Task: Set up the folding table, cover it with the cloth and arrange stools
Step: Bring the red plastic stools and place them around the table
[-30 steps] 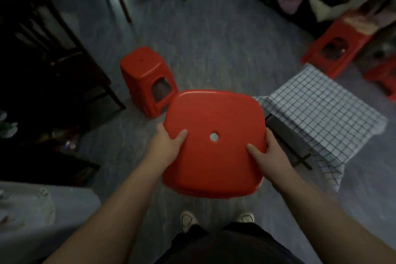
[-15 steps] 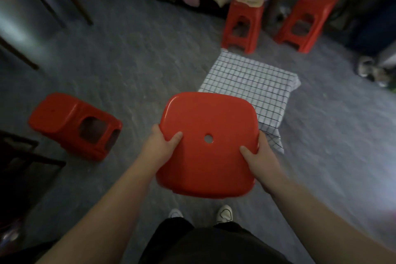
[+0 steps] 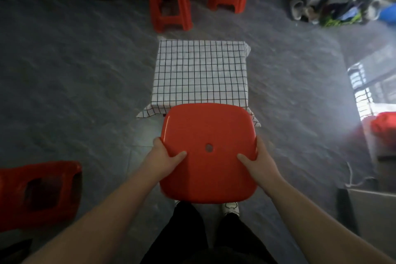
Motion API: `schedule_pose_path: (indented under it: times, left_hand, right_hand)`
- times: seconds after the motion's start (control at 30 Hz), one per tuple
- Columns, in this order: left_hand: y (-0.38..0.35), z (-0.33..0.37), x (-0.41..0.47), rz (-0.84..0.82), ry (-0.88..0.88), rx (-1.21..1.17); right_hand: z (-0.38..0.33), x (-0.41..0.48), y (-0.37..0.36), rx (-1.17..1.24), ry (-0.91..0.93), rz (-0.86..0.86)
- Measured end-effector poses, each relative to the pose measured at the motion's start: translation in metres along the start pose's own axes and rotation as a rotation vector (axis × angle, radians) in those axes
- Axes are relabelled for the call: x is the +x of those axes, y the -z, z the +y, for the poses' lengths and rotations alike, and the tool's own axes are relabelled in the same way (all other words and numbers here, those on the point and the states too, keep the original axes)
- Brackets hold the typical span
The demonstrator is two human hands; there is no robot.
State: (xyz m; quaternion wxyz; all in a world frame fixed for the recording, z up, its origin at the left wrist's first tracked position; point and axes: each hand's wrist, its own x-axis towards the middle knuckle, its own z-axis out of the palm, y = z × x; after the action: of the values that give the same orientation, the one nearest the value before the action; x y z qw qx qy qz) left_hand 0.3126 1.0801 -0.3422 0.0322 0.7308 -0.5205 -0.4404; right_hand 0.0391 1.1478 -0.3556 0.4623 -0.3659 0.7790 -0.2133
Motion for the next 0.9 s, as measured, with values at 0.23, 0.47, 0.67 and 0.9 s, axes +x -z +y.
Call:
schedule_pose_path:
  times: [0.23,0.47,0.67,0.9]
  left_hand:
    - [-0.045,-0.036,0.094,-0.048,0.002,0.069]
    - [-0.127,-0.098,0.199,-0.054,0.065,0.013]
    - [-0.181,-0.138,0.263,-0.043,0.078,0.030]
    - [-0.203,-0.144,0.287,-0.042,0.082,-0.001]
  right_hand:
    - [0.049,0.077,-0.063,0.029,-0.075,0.069]
    - [0.130,0.174,-0.128,0.048,-0.116,0.034]
    - [0.184,0.234,-0.169,0.053,-0.143,0.028]
    - [0.200,0.262,-0.184,0.047,-0.144,0.037]
